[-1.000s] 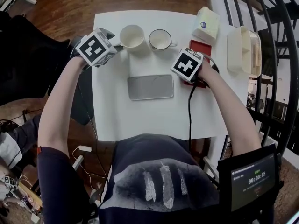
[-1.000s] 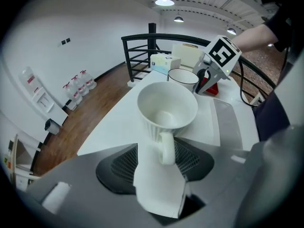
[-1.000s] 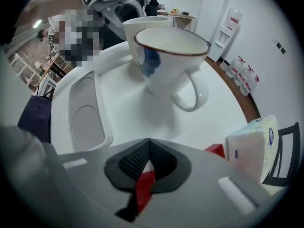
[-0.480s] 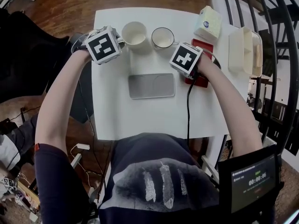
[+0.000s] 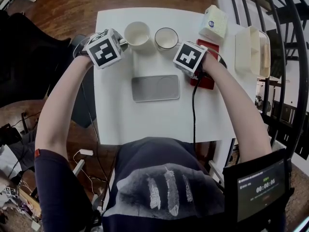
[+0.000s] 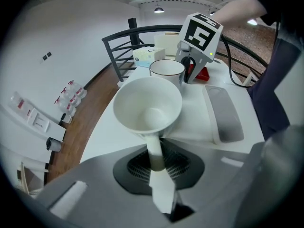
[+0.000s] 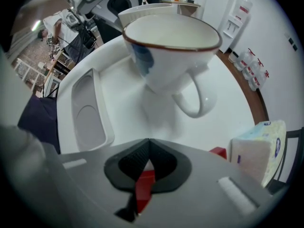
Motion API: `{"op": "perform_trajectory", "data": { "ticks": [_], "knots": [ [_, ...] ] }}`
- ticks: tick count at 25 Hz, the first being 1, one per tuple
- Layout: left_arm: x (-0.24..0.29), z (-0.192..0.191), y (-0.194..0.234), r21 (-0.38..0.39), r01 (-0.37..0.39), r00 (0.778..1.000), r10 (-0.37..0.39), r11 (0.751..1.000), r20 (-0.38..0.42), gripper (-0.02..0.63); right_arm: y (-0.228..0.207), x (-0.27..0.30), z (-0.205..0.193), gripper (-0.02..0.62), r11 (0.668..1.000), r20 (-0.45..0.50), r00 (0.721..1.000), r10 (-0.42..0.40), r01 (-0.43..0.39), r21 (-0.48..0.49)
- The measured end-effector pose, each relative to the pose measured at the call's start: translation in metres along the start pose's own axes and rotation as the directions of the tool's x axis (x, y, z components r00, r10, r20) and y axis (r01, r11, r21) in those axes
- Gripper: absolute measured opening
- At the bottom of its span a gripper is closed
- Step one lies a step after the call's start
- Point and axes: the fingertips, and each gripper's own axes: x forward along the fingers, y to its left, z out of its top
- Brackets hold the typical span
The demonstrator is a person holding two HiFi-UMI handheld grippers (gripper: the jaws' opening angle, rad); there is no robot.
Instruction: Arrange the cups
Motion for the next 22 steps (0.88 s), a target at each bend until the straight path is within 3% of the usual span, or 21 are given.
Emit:
{"op": "perform_trajectory", "data": {
  "ticks": [12,22],
  "knots": [
    [-0.005,-0.006,-0.011,0.006,-0.01,0.999,0.01,1.0,0.044,0.046,0.001,0.001,0.003,0.006,1.0,0.017,1.0,0.014,-0.014,0.023],
    [-0.042,0.001,-0.019,0.01,-0.001,0.998,0.001,1.0,0.056,0.048,0.0,0.001,0.001,0.006,0.999,0.007,0.999,0.039,-0.039,0.025]
  ]
}}
